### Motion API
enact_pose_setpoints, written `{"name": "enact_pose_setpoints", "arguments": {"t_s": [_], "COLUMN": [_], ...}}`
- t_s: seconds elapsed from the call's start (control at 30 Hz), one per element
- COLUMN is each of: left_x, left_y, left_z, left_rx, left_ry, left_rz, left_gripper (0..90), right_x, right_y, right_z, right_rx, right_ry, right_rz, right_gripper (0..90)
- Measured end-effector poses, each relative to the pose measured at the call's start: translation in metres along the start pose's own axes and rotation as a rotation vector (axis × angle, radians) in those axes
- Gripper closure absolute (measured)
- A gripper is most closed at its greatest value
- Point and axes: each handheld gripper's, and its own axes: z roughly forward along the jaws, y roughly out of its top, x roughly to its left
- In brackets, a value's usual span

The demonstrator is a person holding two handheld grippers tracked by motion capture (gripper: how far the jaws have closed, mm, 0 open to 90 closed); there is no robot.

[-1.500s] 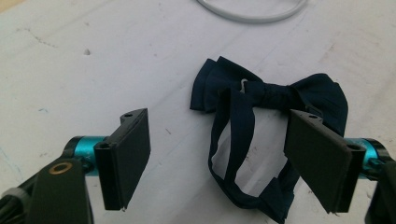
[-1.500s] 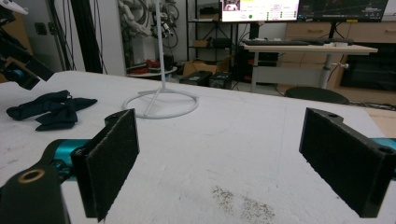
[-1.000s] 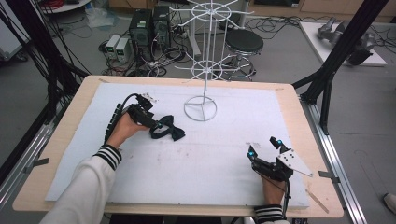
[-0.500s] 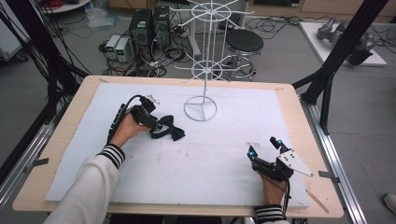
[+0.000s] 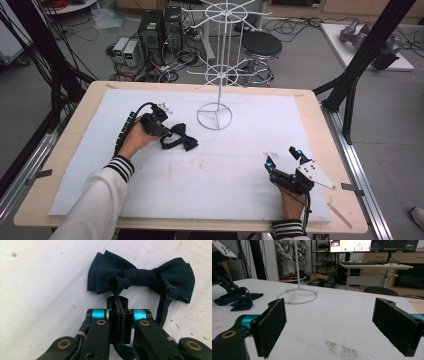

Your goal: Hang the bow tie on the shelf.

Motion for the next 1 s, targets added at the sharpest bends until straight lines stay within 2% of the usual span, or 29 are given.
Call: {"name": "enact_pose_setpoints", "arguments": {"t_s": [0.03, 0.1, 0.23, 0.3, 0.37, 0.57, 0.63, 0.73, 0.9, 0.97, 1.0], "left_x": [-0.001, -0.001, -0.002, -0.002, -0.004, -0.005, -0.006, -0.006, -0.008, -0.009, -0.009], "left_y": [0.000, -0.001, -0.001, -0.001, -0.001, 0.000, 0.000, 0.000, 0.001, 0.001, 0.001], "left_z": [-0.002, -0.004, -0.007, -0.008, -0.010, -0.016, -0.021, -0.023, -0.034, -0.037, -0.037], "left_rx": [-0.020, -0.025, -0.074, -0.080, -0.130, -0.182, -0.232, -0.261, -0.361, -0.391, -0.391], "left_ry": [0.000, 0.007, 0.019, 0.022, 0.030, 0.041, 0.049, 0.056, 0.061, 0.065, 0.065], "left_rz": [0.002, 0.011, 0.004, 0.014, 0.013, 0.033, 0.033, 0.029, 0.043, 0.057, 0.057], "left_gripper": [88.4, 88.4, 88.4, 88.4, 88.4, 88.4, 88.4, 88.5, 88.5, 88.5, 88.5], "right_x": [0.000, 0.000, 0.000, 0.000, 0.000, 0.000, 0.000, 0.001, 0.001, 0.001, 0.000], "right_y": [0.000, 0.000, 0.000, 0.000, 0.000, 0.000, 0.000, 0.000, 0.000, 0.000, 0.000], "right_z": [0.000, 0.000, 0.000, 0.000, 0.000, 0.000, 0.000, 0.000, 0.000, 0.000, 0.000], "right_rx": [-0.001, 0.001, 0.000, 0.001, -0.001, 0.000, 0.001, 0.003, 0.003, 0.002, 0.002], "right_ry": [0.000, 0.001, -0.001, 0.000, -0.002, -0.002, -0.001, -0.001, -0.002, -0.002, -0.002], "right_rz": [-0.002, 0.002, -0.002, 0.002, -0.004, -0.003, 0.001, 0.001, 0.001, -0.001, -0.002], "right_gripper": [11.1, 11.1, 11.1, 11.1, 11.1, 11.1, 11.1, 11.1, 11.1, 11.1, 11.1]}}
